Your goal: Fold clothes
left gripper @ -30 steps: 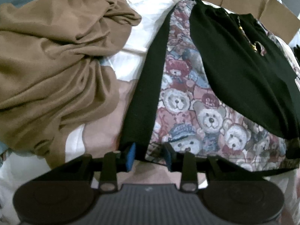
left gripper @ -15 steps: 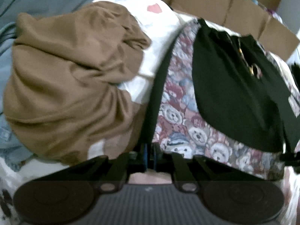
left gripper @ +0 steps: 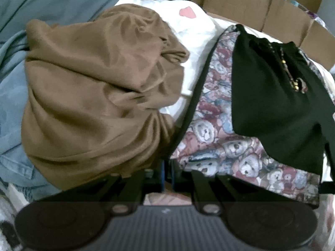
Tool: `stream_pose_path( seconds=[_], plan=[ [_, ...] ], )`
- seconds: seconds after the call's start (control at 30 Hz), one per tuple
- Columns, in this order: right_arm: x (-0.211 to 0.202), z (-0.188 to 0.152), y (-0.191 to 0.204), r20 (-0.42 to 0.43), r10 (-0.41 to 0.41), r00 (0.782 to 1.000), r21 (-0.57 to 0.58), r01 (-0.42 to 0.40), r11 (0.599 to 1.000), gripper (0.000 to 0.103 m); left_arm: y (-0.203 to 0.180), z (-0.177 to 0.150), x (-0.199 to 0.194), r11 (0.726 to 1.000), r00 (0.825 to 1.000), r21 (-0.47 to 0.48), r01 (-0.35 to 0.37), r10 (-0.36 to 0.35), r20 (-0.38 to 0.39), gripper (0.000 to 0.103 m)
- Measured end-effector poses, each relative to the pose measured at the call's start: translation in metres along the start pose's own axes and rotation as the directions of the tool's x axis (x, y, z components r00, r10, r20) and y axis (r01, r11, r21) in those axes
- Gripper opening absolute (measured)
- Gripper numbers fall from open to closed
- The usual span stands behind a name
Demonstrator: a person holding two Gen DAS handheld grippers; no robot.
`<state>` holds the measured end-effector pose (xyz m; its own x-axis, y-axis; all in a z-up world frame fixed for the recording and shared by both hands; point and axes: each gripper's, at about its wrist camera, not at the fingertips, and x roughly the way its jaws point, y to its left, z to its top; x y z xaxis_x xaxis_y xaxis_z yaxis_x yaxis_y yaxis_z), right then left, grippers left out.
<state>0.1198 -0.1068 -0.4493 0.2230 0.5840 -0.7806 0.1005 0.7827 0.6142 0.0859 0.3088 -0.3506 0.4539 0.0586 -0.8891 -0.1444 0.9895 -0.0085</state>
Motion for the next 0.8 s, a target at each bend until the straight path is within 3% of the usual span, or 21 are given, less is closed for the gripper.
stream_pose_path(
  seconds=[0.17,0.33,0.37,0.4,0.43,0.8],
  plan=[
    [0.013,-0.004,0.004,-0.033,0.017,0.999,-0.011,-0.018,1.0,0.043,0.007,-0.002,-0.001,1.0,1.0,-0.015,-0.013,0.013,-0.014,0.006],
    [0.022,-0.004,-0.005,-0.039,0.076,0.996,0.064,-0.073,0.995,0.041,0.01,-0.002,0.001,0.999,0.999,-0.039,-0.011,0.009,-0.037,0.005],
    [0.023,-0.004,-0.007,-0.042,0.091,0.995,0.079,-0.088,0.993,0.035,0.01,-0.002,0.002,0.999,0.999,-0.042,-0.01,0.009,-0.042,0.005],
    [0.026,-0.004,-0.008,-0.052,0.096,0.994,0.087,-0.092,0.992,0.014,0.011,-0.002,0.002,0.999,0.999,-0.046,-0.01,0.008,-0.046,0.005],
    [0.028,-0.004,-0.008,-0.068,0.094,0.993,0.086,-0.088,0.992,0.001,0.011,-0.003,0.002,0.999,0.999,-0.049,-0.01,0.007,-0.05,0.005],
    [0.023,-0.006,0.003,-0.187,0.051,0.981,-0.006,-0.053,0.999,0.0,0.012,0.003,0.006,0.998,0.995,-0.054,-0.018,0.013,-0.104,0.005]
  ],
)
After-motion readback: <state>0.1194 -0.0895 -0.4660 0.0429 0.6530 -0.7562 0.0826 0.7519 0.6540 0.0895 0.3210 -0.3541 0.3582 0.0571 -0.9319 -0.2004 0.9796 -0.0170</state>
